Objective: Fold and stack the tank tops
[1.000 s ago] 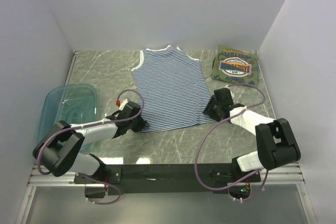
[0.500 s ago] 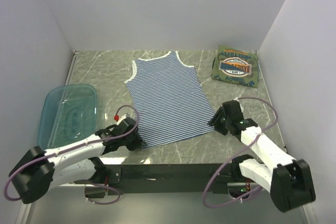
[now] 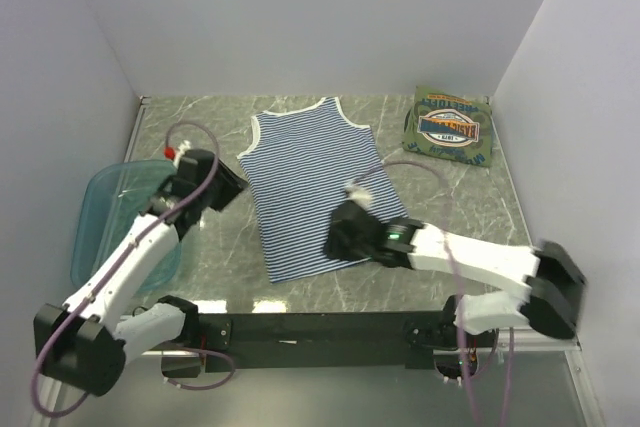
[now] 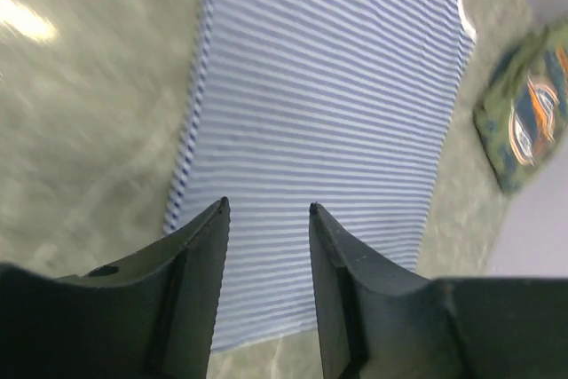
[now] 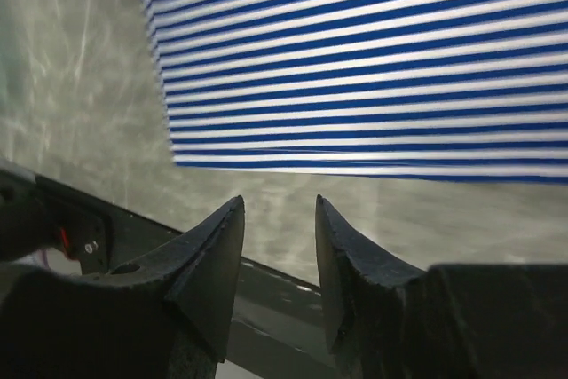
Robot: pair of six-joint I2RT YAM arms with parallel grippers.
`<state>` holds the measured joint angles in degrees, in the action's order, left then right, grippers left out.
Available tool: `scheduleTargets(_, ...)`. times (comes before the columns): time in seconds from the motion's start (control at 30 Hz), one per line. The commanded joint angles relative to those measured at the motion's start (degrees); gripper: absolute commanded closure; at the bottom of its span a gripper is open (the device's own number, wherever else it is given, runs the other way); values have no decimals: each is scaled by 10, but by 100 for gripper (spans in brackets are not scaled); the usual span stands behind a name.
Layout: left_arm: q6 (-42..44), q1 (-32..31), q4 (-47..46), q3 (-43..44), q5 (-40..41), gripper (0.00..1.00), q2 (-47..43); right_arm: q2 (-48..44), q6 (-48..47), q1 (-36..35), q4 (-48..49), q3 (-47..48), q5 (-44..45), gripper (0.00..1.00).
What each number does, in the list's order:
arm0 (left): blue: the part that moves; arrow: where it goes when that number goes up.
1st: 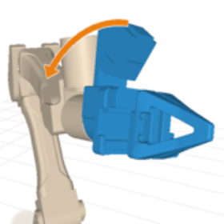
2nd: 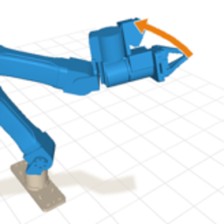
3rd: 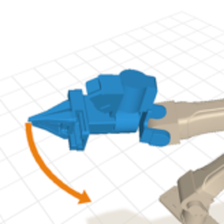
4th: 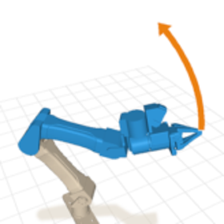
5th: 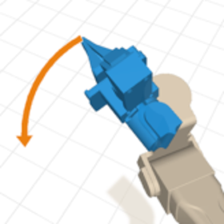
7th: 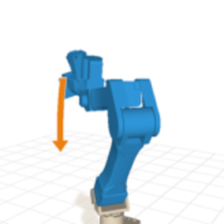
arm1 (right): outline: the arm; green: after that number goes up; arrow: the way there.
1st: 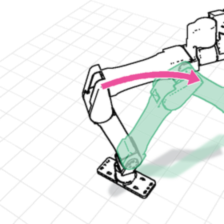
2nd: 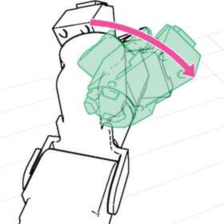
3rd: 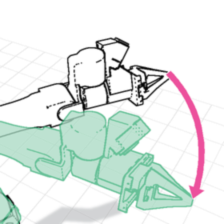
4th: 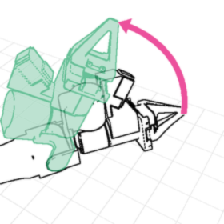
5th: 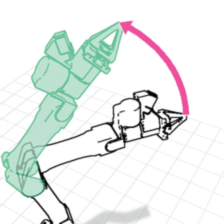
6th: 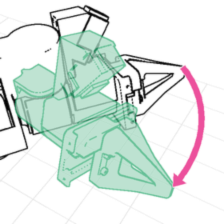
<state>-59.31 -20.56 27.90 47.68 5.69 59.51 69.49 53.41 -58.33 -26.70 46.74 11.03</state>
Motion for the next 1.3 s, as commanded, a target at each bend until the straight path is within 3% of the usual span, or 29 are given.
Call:
scheduleTargets(0.0,107,87,0,77,-44,53,34,154,28,-77,8,99,67,55)
scheduleTargets(0.2,147,176,16,190,-96,54,90,405,9,-170,-90,330,115,59)
scheduleTargets(0.4,157,193,2,201,-118,55,105,505,5,-199,-151,440,145,59)
scheduleTargets(0.97,155,198,-61,123,-154,59,135,540,6,-212,-213,495,196,61)
scheduleTargets(1.2,150,198,-66,116,-159,60,149,563,-2,-212,-208,499,174,69)
scheduleTargets(1.27,142,199,-72,109,-158,61,153,562,-2,-212,-196,490,168,75)
